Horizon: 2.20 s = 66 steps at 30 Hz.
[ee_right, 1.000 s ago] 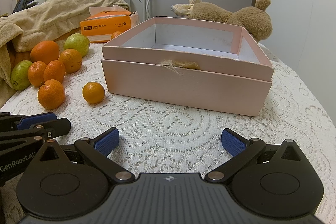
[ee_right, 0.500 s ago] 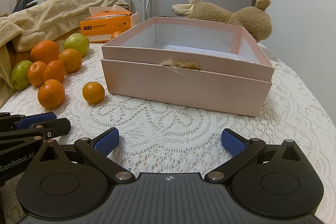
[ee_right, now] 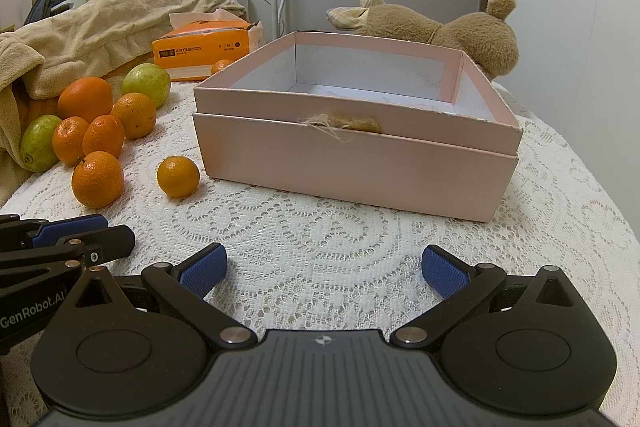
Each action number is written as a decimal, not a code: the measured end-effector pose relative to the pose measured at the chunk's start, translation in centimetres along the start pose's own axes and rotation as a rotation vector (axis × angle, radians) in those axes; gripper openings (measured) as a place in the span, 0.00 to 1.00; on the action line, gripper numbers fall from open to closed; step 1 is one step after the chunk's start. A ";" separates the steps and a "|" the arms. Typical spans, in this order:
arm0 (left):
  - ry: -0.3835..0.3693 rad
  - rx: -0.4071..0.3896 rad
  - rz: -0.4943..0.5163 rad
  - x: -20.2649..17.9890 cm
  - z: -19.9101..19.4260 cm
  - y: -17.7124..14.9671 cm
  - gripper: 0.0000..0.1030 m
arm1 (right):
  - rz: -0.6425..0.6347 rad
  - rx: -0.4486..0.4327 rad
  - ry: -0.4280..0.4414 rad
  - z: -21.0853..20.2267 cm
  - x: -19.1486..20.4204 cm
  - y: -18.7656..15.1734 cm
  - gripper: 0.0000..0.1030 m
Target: Organize fruits
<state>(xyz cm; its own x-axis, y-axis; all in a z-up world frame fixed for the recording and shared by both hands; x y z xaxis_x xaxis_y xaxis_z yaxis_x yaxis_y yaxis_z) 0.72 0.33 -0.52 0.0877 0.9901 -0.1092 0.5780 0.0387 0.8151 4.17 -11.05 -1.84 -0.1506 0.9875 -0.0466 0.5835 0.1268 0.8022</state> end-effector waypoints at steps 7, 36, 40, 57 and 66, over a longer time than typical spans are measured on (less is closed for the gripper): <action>0.000 0.000 0.000 0.0 0.0 0.0 0.26 | 0.000 0.000 0.001 0.1 0.0 0.1 1.00; -0.187 0.109 -0.067 3.5 -1.0 4.1 0.23 | -0.072 0.169 0.061 0.1 -0.7 0.9 1.00; -0.113 0.012 0.035 3.5 -2.1 5.5 0.23 | -0.066 0.163 0.058 0.0 -0.7 0.8 1.00; -0.071 0.059 0.089 4.8 0.4 5.4 0.29 | -0.084 0.134 0.079 -0.7 -0.2 1.1 0.98; -0.071 0.139 0.067 5.7 2.6 4.9 0.52 | -0.151 0.037 0.070 -2.1 0.8 1.4 0.95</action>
<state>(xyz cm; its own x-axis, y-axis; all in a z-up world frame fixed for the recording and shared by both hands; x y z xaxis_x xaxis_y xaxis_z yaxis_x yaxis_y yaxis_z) 6.11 5.78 1.36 0.1840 0.9777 -0.1009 0.6752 -0.0512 0.7358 3.19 -10.25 0.47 -0.2927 0.9483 -0.1223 0.5790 0.2776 0.7666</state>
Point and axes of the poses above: each gripper's, at about its wrist camera, not at the fingertips, and z roughly the way its jaws point, x to its left, y to its top, the point moved 1 cm from there along z, roughly the way its jaws point, and after that the axes turned 6 degrees about -y, right-handed, at the moved point
